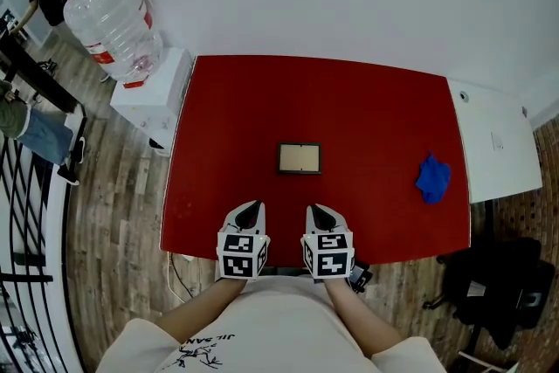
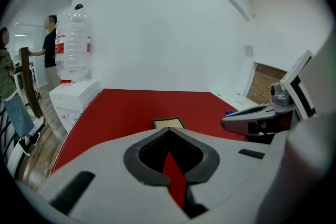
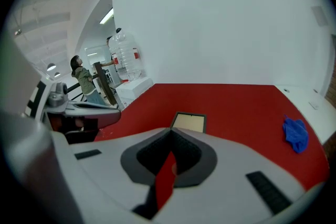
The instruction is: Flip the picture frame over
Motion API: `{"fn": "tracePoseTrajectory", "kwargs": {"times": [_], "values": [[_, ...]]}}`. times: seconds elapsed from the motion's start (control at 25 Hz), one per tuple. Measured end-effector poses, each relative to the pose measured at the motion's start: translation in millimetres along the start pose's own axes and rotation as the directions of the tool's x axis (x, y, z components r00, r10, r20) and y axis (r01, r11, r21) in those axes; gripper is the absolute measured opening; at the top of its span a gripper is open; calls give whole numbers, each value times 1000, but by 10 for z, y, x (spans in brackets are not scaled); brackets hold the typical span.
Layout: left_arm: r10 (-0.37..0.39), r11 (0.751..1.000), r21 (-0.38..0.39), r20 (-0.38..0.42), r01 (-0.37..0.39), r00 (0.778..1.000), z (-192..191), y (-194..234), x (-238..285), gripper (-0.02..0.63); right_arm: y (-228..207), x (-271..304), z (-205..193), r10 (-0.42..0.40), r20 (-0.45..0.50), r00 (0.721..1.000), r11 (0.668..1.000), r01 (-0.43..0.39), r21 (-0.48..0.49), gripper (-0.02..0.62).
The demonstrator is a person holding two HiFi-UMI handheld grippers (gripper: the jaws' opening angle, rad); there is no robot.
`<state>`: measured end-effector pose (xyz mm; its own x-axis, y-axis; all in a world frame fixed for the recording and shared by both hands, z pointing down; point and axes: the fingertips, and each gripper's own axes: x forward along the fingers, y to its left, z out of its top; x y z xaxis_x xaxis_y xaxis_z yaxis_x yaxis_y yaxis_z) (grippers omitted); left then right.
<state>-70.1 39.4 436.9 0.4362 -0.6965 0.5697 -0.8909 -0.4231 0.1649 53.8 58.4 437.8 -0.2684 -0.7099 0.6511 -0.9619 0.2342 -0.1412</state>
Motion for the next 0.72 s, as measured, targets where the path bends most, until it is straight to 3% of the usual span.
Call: {"fn": "tracePoseTrajectory", "kwargs": {"times": [0.72], "values": [[-18,1000,20,11,18,1000,50,-90,-13,6,20,-67,52,-27,29,999,1000,27,6,5]]}}
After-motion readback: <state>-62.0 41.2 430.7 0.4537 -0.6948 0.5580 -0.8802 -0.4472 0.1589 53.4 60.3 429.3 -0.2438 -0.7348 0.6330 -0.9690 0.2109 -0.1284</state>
